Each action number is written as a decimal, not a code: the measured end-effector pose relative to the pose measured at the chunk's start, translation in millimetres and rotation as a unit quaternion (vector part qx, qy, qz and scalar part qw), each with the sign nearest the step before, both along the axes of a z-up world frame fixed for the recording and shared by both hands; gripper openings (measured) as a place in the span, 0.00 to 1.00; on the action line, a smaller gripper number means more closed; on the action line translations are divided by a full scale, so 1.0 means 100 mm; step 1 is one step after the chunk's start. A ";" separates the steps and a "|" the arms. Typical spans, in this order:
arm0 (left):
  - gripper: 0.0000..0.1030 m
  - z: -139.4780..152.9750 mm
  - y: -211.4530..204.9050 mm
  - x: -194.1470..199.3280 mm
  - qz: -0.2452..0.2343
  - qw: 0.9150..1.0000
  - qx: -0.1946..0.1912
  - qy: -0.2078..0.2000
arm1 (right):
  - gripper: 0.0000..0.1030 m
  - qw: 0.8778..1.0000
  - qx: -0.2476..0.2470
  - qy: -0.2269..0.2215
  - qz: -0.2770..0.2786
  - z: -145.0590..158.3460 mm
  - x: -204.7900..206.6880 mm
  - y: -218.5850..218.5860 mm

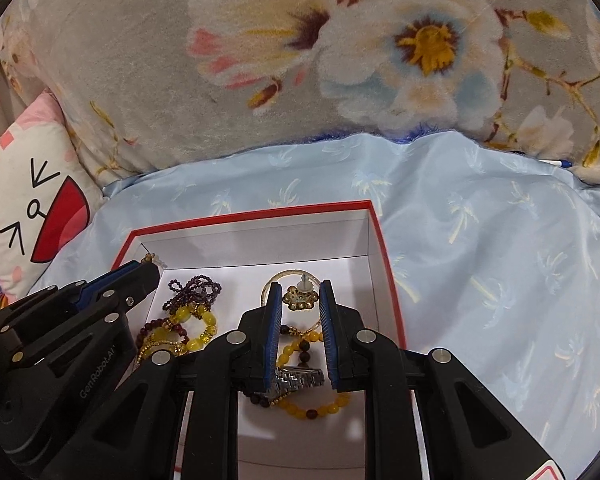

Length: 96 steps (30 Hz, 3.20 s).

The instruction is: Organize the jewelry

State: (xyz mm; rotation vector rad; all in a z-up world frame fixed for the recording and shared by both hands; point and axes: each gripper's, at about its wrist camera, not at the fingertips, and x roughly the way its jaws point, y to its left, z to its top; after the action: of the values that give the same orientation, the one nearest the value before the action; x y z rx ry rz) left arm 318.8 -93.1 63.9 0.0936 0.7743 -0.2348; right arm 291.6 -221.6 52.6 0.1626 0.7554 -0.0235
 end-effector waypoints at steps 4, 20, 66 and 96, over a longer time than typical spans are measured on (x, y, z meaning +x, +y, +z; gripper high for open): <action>0.09 -0.07 0.01 0.06 0.004 1.000 -0.001 0.005 | 0.17 1.000 -0.004 0.003 0.001 -0.06 0.05 0.01; 0.10 -0.19 0.00 0.10 0.004 1.000 -0.005 0.010 | 0.27 1.000 -0.002 0.008 0.000 -0.14 0.11 0.00; 0.47 0.36 0.28 -1.07 0.030 0.999 0.001 -0.036 | 0.64 0.996 -0.049 -0.041 -0.061 0.43 -1.17 0.14; 0.88 0.24 0.52 -1.66 0.071 0.997 -0.010 -0.037 | 0.81 0.994 -0.040 -0.045 -0.094 0.32 -1.89 0.06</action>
State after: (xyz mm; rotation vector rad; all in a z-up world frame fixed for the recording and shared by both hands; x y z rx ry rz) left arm 152.9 -40.8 88.4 0.0274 0.7005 -0.1037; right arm 102.7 -215.3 84.9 0.1570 0.6465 -0.2229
